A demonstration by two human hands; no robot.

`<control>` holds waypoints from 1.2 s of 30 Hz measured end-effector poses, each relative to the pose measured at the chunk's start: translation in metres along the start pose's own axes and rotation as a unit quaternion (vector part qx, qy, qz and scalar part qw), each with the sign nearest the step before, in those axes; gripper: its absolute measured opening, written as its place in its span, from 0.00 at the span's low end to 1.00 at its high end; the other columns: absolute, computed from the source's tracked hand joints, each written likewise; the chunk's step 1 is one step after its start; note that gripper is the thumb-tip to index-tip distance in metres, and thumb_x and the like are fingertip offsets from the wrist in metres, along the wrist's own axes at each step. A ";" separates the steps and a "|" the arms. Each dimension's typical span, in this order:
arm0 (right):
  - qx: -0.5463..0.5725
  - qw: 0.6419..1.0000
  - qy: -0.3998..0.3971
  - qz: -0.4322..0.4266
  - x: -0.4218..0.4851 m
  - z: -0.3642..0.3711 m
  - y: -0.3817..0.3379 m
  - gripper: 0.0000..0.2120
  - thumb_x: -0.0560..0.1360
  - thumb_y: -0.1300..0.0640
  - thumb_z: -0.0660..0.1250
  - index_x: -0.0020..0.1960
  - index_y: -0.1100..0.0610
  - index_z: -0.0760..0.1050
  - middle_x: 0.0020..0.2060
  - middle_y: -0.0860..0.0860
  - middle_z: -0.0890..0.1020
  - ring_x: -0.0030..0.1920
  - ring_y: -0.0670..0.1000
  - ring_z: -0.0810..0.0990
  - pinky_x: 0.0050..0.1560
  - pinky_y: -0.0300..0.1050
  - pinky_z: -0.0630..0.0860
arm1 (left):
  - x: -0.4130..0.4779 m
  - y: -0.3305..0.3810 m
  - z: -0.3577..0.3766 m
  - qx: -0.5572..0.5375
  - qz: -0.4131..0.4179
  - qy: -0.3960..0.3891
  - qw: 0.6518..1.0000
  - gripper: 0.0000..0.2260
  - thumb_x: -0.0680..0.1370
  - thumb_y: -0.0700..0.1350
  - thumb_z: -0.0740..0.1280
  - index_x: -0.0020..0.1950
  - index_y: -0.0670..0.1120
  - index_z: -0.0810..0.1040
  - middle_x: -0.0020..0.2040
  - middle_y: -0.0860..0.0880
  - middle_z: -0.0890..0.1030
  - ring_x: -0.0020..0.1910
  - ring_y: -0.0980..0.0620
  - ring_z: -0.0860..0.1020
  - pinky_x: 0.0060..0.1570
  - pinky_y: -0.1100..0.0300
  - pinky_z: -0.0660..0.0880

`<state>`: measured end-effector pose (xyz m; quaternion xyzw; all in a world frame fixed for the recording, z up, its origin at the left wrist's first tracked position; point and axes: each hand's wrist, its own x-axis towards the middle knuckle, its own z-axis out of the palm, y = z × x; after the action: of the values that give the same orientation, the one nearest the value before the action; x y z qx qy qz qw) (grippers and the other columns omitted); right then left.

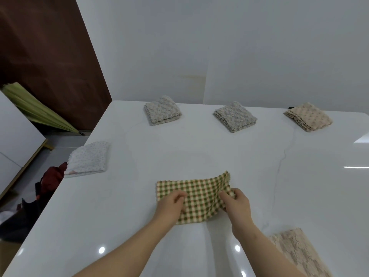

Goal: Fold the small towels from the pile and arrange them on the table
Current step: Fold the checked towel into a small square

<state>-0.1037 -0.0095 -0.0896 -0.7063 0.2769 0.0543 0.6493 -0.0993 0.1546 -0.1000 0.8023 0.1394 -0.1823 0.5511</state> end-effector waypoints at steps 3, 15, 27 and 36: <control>0.007 0.999 -0.039 -0.033 -0.006 0.017 -0.013 0.03 0.74 0.61 0.65 0.42 0.60 0.73 0.37 0.52 0.76 0.40 0.51 0.74 0.45 0.46 0.74 | 0.002 0.006 -0.019 -0.205 -0.130 -0.009 0.970 0.09 0.81 0.39 0.57 0.57 0.41 0.74 0.44 0.45 0.78 0.38 0.50 0.79 0.37 0.59 0.77; -0.129 0.952 -0.270 -0.060 -0.032 0.077 -0.008 0.04 0.71 0.59 0.69 0.44 0.54 0.76 0.37 0.46 0.78 0.38 0.43 0.75 0.39 0.33 0.71 | 0.005 -0.003 -0.061 -0.279 -0.176 -0.060 0.942 0.18 0.80 0.55 0.56 0.54 0.43 0.78 0.51 0.43 0.83 0.48 0.45 0.81 0.45 0.51 0.79; -0.139 0.978 -0.147 -0.045 -0.018 0.065 -0.001 0.05 0.73 0.60 0.65 0.39 0.54 0.76 0.35 0.47 0.77 0.38 0.45 0.73 0.41 0.38 0.69 | 0.011 -0.014 -0.061 -0.104 -0.101 -0.056 0.988 0.08 0.78 0.38 0.63 0.46 0.52 0.76 0.51 0.48 0.82 0.51 0.49 0.80 0.51 0.53 0.78; -0.206 0.972 -0.071 -0.084 -0.012 0.061 0.005 0.05 0.74 0.59 0.64 0.50 0.53 0.73 0.48 0.49 0.76 0.41 0.45 0.74 0.34 0.32 0.68 | 0.009 -0.011 -0.063 -0.117 -0.072 -0.076 0.988 0.16 0.79 0.37 0.59 0.65 0.49 0.71 0.56 0.49 0.80 0.54 0.51 0.79 0.48 0.57 0.78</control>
<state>-0.0988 0.0523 -0.0977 -0.8402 0.1524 0.1050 0.5097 -0.0873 0.2179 -0.0928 0.7040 0.1752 -0.2645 0.6354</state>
